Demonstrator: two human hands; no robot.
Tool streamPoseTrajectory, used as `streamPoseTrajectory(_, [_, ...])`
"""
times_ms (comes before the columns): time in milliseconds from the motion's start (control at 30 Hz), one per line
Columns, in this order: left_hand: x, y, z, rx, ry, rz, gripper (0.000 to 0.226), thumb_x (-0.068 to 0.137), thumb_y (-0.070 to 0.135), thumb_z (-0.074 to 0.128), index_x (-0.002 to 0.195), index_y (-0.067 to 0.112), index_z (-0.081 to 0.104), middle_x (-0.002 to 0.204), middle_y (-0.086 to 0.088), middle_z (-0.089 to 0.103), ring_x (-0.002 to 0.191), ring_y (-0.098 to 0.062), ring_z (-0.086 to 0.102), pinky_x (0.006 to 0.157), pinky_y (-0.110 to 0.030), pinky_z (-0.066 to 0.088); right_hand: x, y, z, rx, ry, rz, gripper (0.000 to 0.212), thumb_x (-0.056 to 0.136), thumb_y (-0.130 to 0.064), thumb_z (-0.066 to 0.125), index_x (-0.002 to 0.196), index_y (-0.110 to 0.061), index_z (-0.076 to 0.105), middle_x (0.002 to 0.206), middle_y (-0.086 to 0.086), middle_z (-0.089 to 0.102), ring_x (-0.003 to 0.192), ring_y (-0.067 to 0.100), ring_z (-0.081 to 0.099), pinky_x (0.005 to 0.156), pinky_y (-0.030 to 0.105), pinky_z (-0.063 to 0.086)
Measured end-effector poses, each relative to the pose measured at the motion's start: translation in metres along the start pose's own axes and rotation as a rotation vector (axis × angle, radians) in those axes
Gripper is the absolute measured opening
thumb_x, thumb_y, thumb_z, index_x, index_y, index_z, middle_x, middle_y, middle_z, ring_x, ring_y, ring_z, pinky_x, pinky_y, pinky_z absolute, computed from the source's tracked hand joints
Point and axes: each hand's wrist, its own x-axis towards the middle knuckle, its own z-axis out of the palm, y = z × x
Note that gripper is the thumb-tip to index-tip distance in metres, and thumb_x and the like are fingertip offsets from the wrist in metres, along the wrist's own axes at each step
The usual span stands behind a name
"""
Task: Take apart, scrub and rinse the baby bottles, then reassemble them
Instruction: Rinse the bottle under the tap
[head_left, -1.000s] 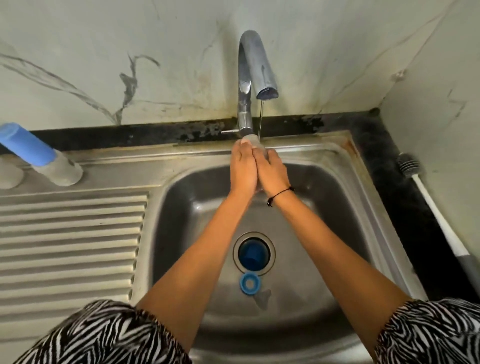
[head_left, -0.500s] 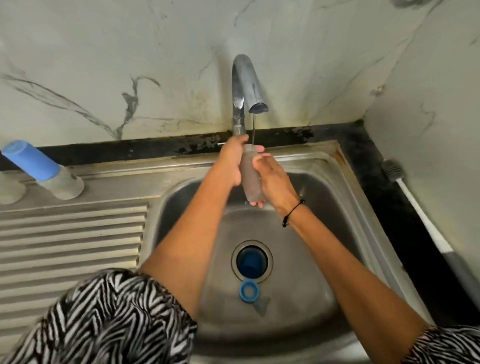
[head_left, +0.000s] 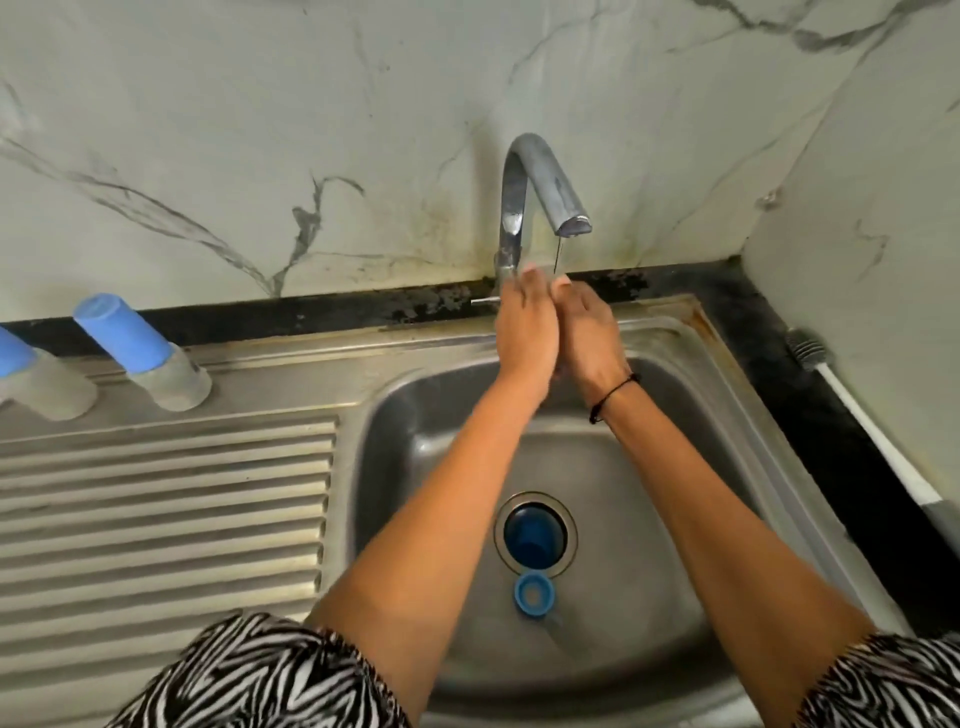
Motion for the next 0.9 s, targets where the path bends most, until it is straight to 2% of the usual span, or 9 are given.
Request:
streamPoseTrajectory(67, [0.012,0.006,-0.005,-0.198,-0.096,-0.241,0.050,0.098,0.051,0.034,0.111,0.011,0.059,0.111,-0.015,0.064,0.105,-0.031,0.060,0.098,-0.049,0.045,-0.007,0.006,-0.004,0.055,-0.002,-0.009,0.024,0.099,-0.035,0.038,0.086,-0.023,0.054,0.082,0.008,0.060,0.063,0.021,0.057,0.043,0.024,0.042])
streamPoseTrajectory(167, [0.027,0.013,-0.013,-0.291,-0.300,-0.479,0.066,0.091,0.061,0.036,0.124,0.008,0.060,0.113,-0.016,0.067,0.106,-0.032,0.063,0.097,-0.047,0.046,-0.017,0.008,-0.006,0.187,0.019,-0.021,0.028,0.098,-0.038,0.037,0.106,-0.017,0.055,0.098,0.020,0.059,0.070,0.027,0.058,0.040,0.024,0.041])
streamPoseTrajectory(300, [0.012,0.014,0.000,-0.066,-0.083,-0.122,0.042,0.101,0.044,0.030,0.118,0.013,0.053,0.123,-0.014,0.058,0.113,-0.029,0.057,0.097,-0.039,0.045,-0.007,0.003,0.000,0.394,-0.001,0.133,0.041,0.100,-0.039,0.034,0.103,-0.010,0.063,0.091,0.011,0.068,0.074,0.024,0.065,0.058,0.033,0.051])
streamPoseTrajectory(400, [-0.014,-0.012,0.007,0.235,-0.009,0.267,0.051,0.102,0.034,0.031,0.148,0.013,0.024,0.149,-0.010,0.033,0.135,-0.024,0.037,0.108,-0.040,0.035,0.009,0.002,0.001,0.492,-0.038,0.187,0.041,0.096,-0.036,0.038,0.101,-0.007,0.066,0.095,0.009,0.070,0.090,0.020,0.066,0.088,0.039,0.049])
streamPoseTrajectory(467, [-0.021,-0.026,0.008,0.200,0.001,0.248,0.054,0.102,0.034,0.032,0.151,0.015,0.018,0.151,-0.009,0.031,0.136,-0.022,0.035,0.111,-0.041,0.032,0.010,0.005,0.000,0.443,-0.070,0.172,0.039,0.100,-0.029,0.034,0.081,-0.011,0.063,0.071,0.000,0.067,0.069,0.012,0.064,0.074,0.031,0.049])
streamPoseTrajectory(533, [-0.017,-0.022,0.005,0.084,0.033,0.153,0.046,0.101,0.039,0.033,0.137,0.012,0.039,0.134,-0.009,0.051,0.123,-0.025,0.049,0.105,-0.045,0.040,0.006,0.007,-0.001,0.315,-0.049,0.122,0.040,0.101,-0.027,0.033,0.074,-0.013,0.059,0.066,-0.001,0.062,0.062,0.012,0.058,0.064,0.029,0.046])
streamPoseTrajectory(633, [0.002,0.003,-0.004,-0.210,-0.029,-0.225,0.046,0.097,0.052,0.036,0.105,0.013,0.059,0.099,-0.010,0.064,0.099,-0.029,0.061,0.095,-0.048,0.048,-0.003,0.006,-0.003,0.211,-0.069,0.058,0.039,0.101,-0.031,0.032,0.095,-0.004,0.059,0.078,0.012,0.059,0.062,0.020,0.055,0.054,0.031,0.043])
streamPoseTrajectory(700, [0.013,0.016,-0.012,-0.356,-0.126,-0.452,0.057,0.093,0.062,0.037,0.108,0.013,0.062,0.090,-0.011,0.065,0.087,-0.030,0.062,0.085,-0.046,0.051,-0.009,0.004,-0.005,0.239,-0.145,0.064,0.045,0.102,-0.033,0.028,0.109,0.002,0.055,0.076,0.013,0.061,0.054,0.021,0.056,0.044,0.028,0.041])
streamPoseTrajectory(900, [0.023,-0.001,-0.010,-0.146,-0.053,-0.280,0.053,0.098,0.052,0.030,0.105,0.010,0.061,0.101,-0.014,0.066,0.101,-0.030,0.062,0.097,-0.045,0.047,-0.009,0.008,-0.003,-0.179,-0.087,-0.014,0.034,0.102,-0.035,0.022,0.127,-0.016,0.034,0.099,0.007,0.057,0.083,0.025,0.061,0.065,0.039,0.055])
